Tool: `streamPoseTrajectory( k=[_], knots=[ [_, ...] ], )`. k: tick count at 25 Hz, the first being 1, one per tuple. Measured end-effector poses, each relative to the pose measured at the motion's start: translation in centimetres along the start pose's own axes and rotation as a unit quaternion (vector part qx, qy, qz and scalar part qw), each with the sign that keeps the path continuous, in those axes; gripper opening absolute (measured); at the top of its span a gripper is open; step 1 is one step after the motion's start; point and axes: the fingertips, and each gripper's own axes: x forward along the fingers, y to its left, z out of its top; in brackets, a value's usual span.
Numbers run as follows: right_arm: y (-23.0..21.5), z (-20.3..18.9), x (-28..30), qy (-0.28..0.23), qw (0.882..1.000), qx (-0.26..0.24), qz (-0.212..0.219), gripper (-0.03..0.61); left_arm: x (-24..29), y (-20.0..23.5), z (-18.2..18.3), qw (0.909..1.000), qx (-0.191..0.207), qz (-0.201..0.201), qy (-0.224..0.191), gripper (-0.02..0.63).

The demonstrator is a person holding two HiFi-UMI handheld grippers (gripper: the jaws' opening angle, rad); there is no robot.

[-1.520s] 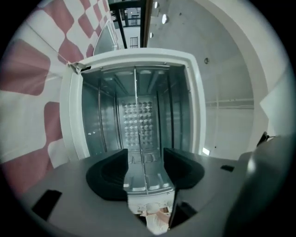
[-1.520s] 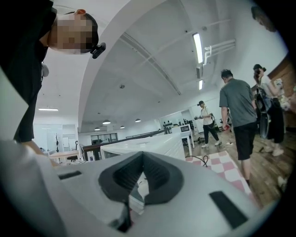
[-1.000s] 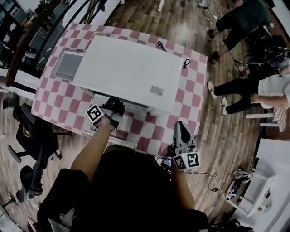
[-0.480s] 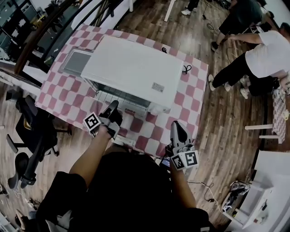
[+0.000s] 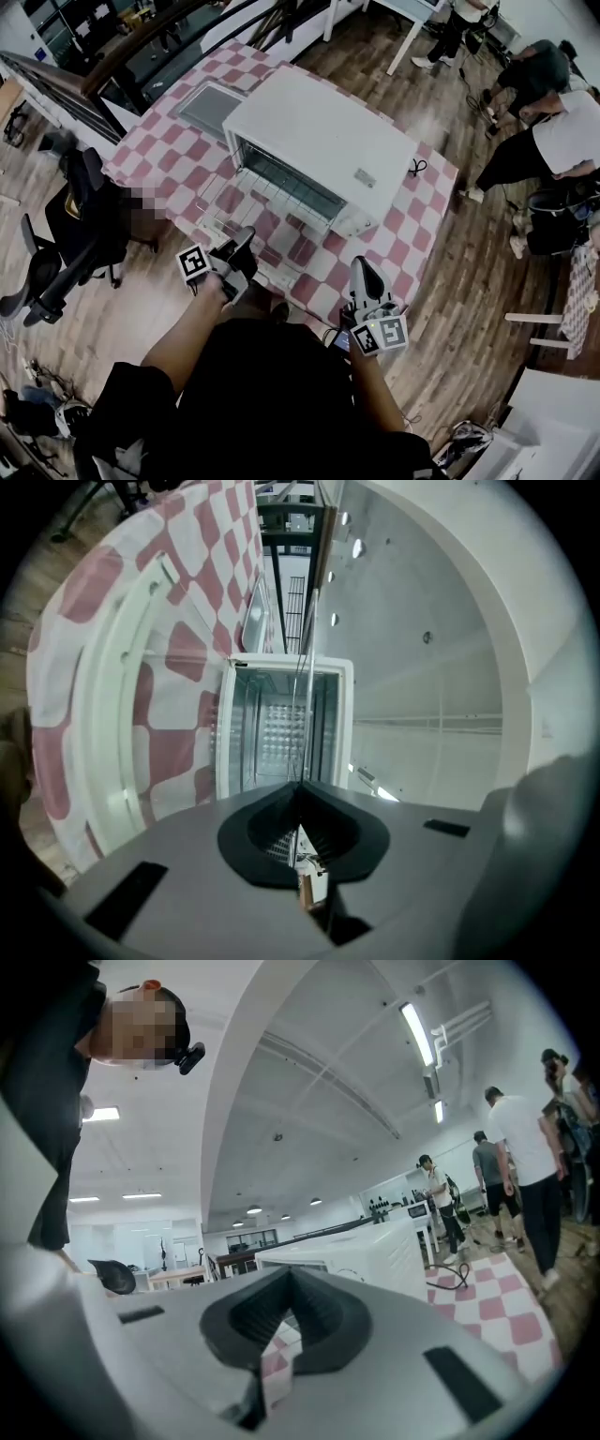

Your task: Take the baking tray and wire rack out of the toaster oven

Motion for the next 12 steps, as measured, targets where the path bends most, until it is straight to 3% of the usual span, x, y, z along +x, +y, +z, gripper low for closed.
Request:
streamPoseTrajectory(
  k=[6,12],
  knots=[
    [2.9,-1.8,1.0,-0.001,0.999,0.012,0.029,0.003,-6.7,-0.2,0.8,0.9997,-0.003,-0.004,-0.022,-0.006],
    [5.3,-2.7,2.6,0.003,0.999,0.018,0.051,0.003,-14.2,-0.3,6.3,0.9958,0.01,0.016,-0.089,-0.005]
  ],
)
